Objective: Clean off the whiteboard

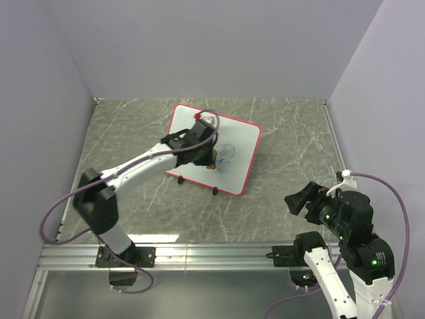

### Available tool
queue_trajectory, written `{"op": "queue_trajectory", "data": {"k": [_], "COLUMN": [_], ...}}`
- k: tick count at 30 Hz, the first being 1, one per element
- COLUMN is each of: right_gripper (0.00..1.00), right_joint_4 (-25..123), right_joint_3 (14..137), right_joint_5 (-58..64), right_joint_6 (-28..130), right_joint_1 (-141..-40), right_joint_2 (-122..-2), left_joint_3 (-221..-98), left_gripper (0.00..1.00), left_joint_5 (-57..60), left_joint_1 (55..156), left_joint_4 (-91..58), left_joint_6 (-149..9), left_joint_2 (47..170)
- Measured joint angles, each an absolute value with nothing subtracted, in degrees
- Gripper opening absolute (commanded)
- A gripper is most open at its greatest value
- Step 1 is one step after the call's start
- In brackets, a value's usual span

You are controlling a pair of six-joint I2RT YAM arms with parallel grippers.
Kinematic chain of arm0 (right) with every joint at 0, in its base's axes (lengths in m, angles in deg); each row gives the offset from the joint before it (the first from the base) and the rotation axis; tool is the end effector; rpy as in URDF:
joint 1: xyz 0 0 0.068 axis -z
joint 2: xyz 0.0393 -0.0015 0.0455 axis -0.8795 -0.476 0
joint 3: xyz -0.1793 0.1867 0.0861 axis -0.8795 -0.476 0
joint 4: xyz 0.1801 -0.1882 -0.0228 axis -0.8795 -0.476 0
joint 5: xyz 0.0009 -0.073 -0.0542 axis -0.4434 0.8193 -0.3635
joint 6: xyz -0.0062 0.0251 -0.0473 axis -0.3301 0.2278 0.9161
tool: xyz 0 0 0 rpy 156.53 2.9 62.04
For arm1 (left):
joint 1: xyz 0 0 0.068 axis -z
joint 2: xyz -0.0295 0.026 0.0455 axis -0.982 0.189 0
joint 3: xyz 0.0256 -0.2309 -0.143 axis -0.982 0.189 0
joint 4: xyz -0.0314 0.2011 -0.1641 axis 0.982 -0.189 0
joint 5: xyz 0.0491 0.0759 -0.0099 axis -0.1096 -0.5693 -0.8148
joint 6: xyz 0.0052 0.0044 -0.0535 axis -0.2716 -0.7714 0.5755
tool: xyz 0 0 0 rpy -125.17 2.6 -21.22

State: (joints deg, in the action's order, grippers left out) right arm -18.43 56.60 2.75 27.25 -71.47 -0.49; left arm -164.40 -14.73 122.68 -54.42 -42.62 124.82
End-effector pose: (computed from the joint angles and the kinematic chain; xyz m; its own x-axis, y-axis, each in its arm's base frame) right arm 0.0227 0.0087 0.3413 -0.5813 0.4093 -0.7033 0.0132 0.8689 0.4948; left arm 0.2579 -0.2386 0.2888 -0.8239 -0.0820 -0.5607 0.1273 0.9374 -0.3241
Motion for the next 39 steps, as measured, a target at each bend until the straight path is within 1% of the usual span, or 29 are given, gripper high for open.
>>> {"op": "queue_trajectory", "data": {"k": [8, 12, 16, 19, 20, 21, 25, 32, 37, 39], "right_gripper": [0.90, 0.93, 0.92, 0.91, 0.93, 0.99, 1.00, 1.00, 0.99, 0.95], "right_joint_4": [-18.93, -17.66, -11.04, -3.81, -1.29, 1.26, 10.27, 22.79, 29.33, 31.32], "right_joint_3": [56.88, 56.27, 52.86, 52.29, 52.29, 52.29, 53.60, 63.53, 67.81, 69.36], "right_joint_5": [4.02, 3.08, -3.96, -8.96, -9.57, -9.97, -9.84, -9.75, -10.86, -12.24], "right_joint_6": [25.77, 24.83, 23.50, 21.40, 20.92, 20.39, 19.45, 20.22, 21.88, 22.91], "right_joint_1": [-71.47, -71.47, -71.47, -71.47, -71.47, -71.47, -71.45, -69.57, -67.64, -67.34], "right_joint_2": [-0.42, -0.05, -1.91, -9.60, -12.25, -14.85, -26.45, -49.47, -62.23, -67.50], "left_joint_3": [-179.29, -183.42, -185.01, -184.47, -183.57, -182.43, -176.64, -169.71, -167.55, -167.48], "left_gripper": [0.00, 0.00, 0.00, 0.00, 0.00, 0.00, 0.00, 0.00, 0.00, 0.00], "left_joint_5": [-13.95, -15.28, -17.60, -18.97, -19.26, -19.59, -21.03, -20.66, -18.60, -18.10], "left_joint_1": [129.87, 131.40, 131.33, 131.07, 130.98, 130.94, 130.94, 130.94, 130.94, 130.94], "left_joint_4": [-50.13, -50.04, -49.61, -49.67, -49.58, -49.56, -50.42, -51.16, -51.33, -51.77], "left_joint_6": [-45.86, -46.47, -46.84, -47.12, -47.32, -47.47, -48.57, -51.58, -53.83, -54.29], "left_joint_2": [144.68, 147.44, 147.46, 146.89, 146.19, 145.25, 138.83, 124.03, 119.61, 119.66]}}
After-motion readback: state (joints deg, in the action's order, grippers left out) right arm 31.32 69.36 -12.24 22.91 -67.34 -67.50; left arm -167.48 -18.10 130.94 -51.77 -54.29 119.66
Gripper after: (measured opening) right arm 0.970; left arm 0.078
